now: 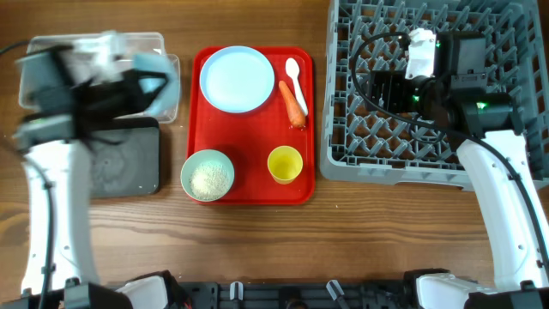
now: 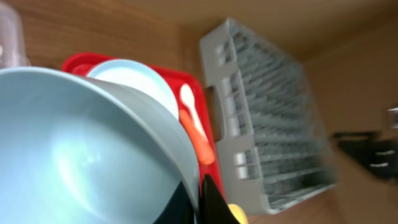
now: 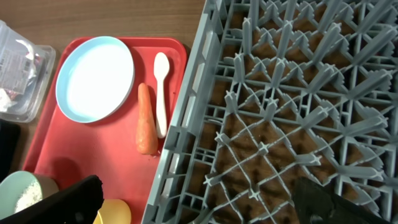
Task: Sort waste into correct bins and load items into the dishwasher rack
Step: 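Return the light-blue bowl to the red tray with the left gripper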
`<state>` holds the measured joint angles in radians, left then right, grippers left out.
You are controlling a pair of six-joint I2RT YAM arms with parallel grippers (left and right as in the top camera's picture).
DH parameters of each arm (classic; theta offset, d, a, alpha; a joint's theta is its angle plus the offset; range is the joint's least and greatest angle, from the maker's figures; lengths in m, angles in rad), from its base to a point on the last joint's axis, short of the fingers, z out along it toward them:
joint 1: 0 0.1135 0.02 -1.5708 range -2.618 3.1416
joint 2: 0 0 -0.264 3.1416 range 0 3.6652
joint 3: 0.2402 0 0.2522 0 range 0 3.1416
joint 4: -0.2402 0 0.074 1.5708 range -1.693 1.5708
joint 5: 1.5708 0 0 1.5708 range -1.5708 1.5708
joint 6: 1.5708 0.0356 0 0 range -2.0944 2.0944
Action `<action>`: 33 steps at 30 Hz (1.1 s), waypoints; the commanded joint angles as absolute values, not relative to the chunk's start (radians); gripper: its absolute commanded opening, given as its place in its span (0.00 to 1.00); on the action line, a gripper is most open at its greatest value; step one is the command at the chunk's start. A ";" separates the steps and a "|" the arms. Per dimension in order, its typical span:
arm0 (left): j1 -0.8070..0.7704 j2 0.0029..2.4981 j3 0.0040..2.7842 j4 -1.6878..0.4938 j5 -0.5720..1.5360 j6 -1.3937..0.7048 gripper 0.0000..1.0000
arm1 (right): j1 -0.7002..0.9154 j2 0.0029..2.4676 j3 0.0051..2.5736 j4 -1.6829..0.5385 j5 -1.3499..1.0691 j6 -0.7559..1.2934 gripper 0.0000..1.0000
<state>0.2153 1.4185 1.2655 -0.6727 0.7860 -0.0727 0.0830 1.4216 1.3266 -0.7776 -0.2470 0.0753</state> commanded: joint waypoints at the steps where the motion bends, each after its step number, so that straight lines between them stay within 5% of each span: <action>1: -0.038 1.475 1.261 -0.648 0.279 -0.147 0.04 | 0.080 1.435 1.348 -0.775 -0.260 0.085 1.00; 10: -0.400 1.774 1.262 -0.603 -0.020 -0.142 0.04 | 0.080 1.435 1.348 -0.780 -0.260 0.085 1.00; 25: -0.514 1.880 1.261 -0.668 -0.051 -0.143 0.04 | 0.080 1.435 1.348 -0.783 -0.260 0.085 1.00; 26: -0.514 1.879 1.262 -0.671 -0.051 -0.143 0.07 | 0.080 1.435 1.348 -0.783 -0.260 0.085 1.00; 27: -0.512 1.875 1.263 -0.678 -0.051 -0.144 0.41 | 0.080 1.435 1.348 -0.783 -0.260 0.085 1.00; 29: -0.509 1.858 1.283 -0.709 -0.051 -0.163 0.81 | 0.080 1.435 1.348 -0.783 -0.260 0.085 1.00; 33: -0.503 1.810 1.411 -0.860 -0.051 -0.218 0.93 | 0.080 1.435 1.348 -0.779 -0.260 0.085 1.00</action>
<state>-0.5121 1.8679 1.2884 -0.7715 -0.0372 -0.1577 0.0830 1.4216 1.3266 -0.7815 -0.2470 0.0753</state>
